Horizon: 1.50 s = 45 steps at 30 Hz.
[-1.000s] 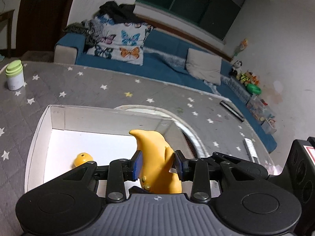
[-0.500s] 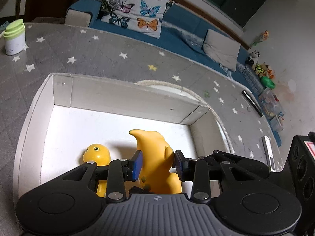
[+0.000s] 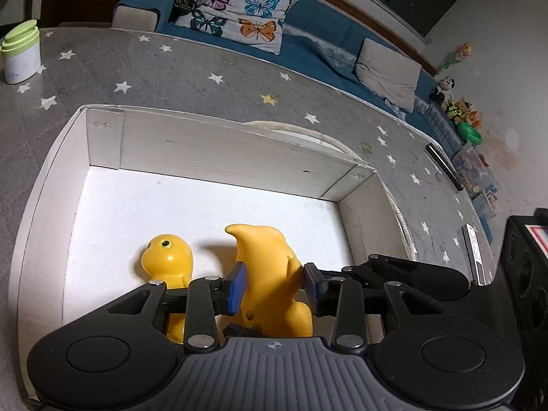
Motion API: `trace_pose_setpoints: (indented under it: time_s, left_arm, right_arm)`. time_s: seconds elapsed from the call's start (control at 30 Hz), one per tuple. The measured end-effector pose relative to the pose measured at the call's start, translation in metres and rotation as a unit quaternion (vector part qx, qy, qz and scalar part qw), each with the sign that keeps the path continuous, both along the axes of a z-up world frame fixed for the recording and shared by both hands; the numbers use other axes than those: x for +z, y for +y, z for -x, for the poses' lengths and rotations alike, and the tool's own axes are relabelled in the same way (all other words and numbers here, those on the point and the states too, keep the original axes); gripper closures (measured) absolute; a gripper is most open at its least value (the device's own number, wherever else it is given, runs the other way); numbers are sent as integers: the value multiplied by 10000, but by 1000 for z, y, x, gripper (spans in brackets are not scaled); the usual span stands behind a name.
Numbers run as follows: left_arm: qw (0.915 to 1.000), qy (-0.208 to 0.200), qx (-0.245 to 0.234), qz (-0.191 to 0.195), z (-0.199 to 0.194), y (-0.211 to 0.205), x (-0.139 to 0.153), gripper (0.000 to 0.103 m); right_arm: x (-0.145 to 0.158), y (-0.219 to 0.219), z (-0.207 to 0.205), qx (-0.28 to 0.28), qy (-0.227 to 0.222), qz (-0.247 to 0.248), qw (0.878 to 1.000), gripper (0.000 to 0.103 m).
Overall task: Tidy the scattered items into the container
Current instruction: 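Carry the dolphin toy into the white box and open the left gripper, then move the left gripper to the yellow plush chick and grasp it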
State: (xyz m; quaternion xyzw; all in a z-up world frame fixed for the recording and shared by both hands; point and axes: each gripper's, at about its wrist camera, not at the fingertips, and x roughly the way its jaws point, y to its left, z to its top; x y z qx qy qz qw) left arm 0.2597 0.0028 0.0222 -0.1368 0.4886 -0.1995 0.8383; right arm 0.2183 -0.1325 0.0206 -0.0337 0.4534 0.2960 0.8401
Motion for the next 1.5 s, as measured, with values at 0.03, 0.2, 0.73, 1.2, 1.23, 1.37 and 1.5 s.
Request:
trace_pose_setpoints:
  time_s: [0.03, 0.2, 0.73, 1.2, 1.23, 1.37, 1.5]
  left_arm:
    - [10000, -1, -7, 15, 1, 0, 0, 64]
    - [10000, -51, -15, 32, 3, -1, 2, 64]
    - [9969, -788, 12, 75, 52, 6, 43, 64]
    - [9909, -1343, 75, -7, 133, 11, 47, 64]
    - [9910, -1333, 91, 7, 138, 13, 45, 64]
    - [9913, -1292, 249, -38, 154, 21, 35, 64]
    - [9919, -1211, 394, 40, 167, 30, 25, 64]
  right_arm:
    - [0, 0, 0, -9, 14, 6, 10000, 34]
    - [-1, 0, -4, -22, 52, 33, 10000, 34]
    - [32, -15, 34, -264, -772, -140, 9966, 32]
    - [48, -27, 131, -451, -1776, -93, 9830, 20]
    - [46, -26, 137, -447, -1801, -66, 9826, 20]
    - [35, -22, 154, -400, -1754, -72, 9837, 19]
    - [25, -15, 167, -316, -1703, -96, 9848, 19]
